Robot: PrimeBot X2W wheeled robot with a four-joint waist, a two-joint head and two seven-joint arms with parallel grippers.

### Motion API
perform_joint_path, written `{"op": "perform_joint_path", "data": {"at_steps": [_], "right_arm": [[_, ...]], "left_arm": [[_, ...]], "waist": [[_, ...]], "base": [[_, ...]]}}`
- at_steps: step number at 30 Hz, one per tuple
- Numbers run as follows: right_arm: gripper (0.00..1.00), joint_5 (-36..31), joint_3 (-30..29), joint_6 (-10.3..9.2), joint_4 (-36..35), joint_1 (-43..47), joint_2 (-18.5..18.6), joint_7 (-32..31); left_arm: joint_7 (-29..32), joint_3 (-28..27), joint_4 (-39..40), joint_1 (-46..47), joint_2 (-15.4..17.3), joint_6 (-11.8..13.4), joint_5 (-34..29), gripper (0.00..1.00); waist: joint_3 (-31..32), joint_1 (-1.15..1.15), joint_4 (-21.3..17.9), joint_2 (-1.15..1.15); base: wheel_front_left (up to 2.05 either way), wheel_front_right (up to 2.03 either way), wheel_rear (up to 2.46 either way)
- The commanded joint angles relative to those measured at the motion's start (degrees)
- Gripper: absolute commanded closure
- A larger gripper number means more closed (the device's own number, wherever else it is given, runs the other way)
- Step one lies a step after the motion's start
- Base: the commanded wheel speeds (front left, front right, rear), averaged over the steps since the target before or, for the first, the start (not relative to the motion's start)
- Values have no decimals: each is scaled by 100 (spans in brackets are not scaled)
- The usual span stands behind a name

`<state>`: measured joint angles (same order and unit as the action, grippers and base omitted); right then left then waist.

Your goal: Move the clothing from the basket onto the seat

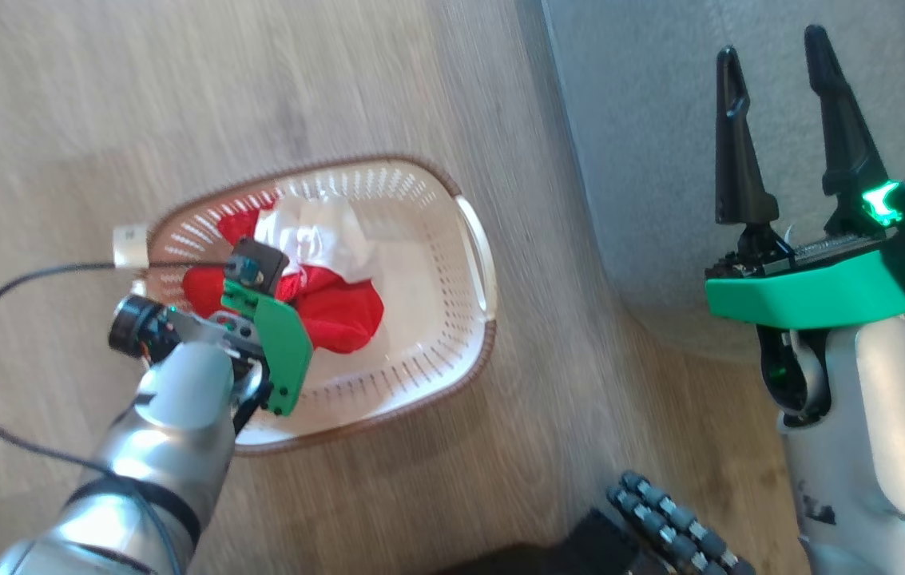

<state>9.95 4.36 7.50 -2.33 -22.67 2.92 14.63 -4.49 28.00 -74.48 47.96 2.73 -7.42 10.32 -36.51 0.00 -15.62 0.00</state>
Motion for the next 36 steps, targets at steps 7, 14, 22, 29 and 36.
{"op": "perform_joint_path", "data": {"at_steps": [7,14,22,29,36], "right_arm": [[0,-115,-57,-1,54,426,-4,37],[0,-164,-92,-1,226,684,-4,37],[0,-153,-76,-1,365,916,-4,37],[0,-152,-29,-1,471,1137,-4,37],[0,-184,-12,-1,528,1387,-4,37]], "left_arm": [[-710,72,468,-571,17,-6,608,100],[-1020,217,918,-859,16,15,1027,100],[-1049,-239,2376,-1390,95,250,1052,100],[-1050,-834,3762,-2044,196,371,863,100],[-1050,-1577,5327,-2671,157,401,592,100]], "waist": [[1153,0,442,0],[1818,0,664,0],[2455,0,819,0],[2881,0,848,0],[3260,0,874,0]], "base": [[0,0,0],[0,0,0],[0,0,0],[0,0,0],[0,0,0]]}}
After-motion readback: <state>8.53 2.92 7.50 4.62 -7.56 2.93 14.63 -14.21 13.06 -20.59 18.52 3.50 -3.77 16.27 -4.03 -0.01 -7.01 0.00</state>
